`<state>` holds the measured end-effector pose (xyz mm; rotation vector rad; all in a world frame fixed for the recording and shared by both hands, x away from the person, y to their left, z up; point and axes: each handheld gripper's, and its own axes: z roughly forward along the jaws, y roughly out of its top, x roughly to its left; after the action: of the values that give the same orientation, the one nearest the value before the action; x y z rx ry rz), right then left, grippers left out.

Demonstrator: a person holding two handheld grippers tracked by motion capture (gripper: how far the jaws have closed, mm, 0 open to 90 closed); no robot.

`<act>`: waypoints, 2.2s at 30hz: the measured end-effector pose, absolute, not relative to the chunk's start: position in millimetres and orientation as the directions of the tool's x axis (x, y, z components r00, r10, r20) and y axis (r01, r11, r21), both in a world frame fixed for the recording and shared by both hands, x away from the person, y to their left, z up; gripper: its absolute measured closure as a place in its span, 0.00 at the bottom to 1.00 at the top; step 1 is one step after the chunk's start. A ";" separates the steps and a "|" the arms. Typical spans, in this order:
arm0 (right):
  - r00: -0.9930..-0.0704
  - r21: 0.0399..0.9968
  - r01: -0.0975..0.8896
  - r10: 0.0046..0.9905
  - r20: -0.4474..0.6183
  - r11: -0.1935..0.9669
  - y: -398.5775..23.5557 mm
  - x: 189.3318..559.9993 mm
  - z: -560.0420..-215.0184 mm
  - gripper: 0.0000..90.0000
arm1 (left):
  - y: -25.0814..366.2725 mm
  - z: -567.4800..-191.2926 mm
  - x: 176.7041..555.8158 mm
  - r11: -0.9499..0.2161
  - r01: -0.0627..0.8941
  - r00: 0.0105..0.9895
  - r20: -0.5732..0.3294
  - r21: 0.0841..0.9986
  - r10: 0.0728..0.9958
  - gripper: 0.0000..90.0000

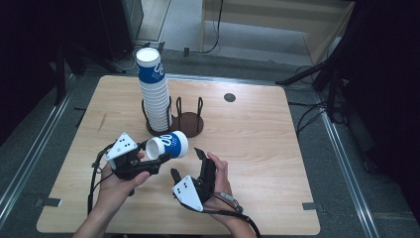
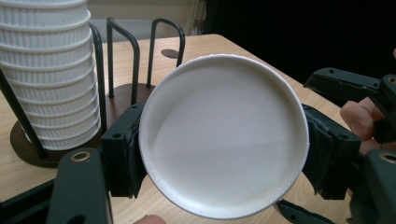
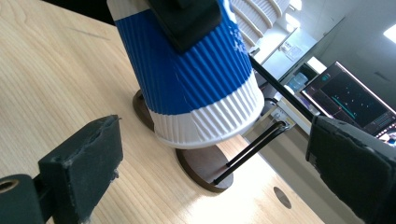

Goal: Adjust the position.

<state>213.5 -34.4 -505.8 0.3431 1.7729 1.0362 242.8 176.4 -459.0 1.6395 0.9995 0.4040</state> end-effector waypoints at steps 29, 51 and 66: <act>-0.437 0.957 0.059 0.870 -0.231 0.283 -51.9 230.5 -476.3 0.01 | 186.5 -474.5 246.5 0.138 0.253 0.533 -0.257 0.957 0.806 0.31; -0.337 0.878 0.429 0.865 0.373 -0.211 -51.3 232.3 -484.1 0.00 | 180.2 -483.7 248.2 0.153 0.245 0.544 -0.266 0.957 0.796 0.31; -0.192 0.648 0.551 0.676 0.711 -0.525 -55.1 240.2 -487.2 0.00 | 176.6 -484.9 247.4 0.150 0.238 0.548 -0.261 0.959 0.795 0.31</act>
<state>240.2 -55.1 -487.2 1.9265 1.4734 1.8292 247.4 176.6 -484.9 1.4040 0.9645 0.5053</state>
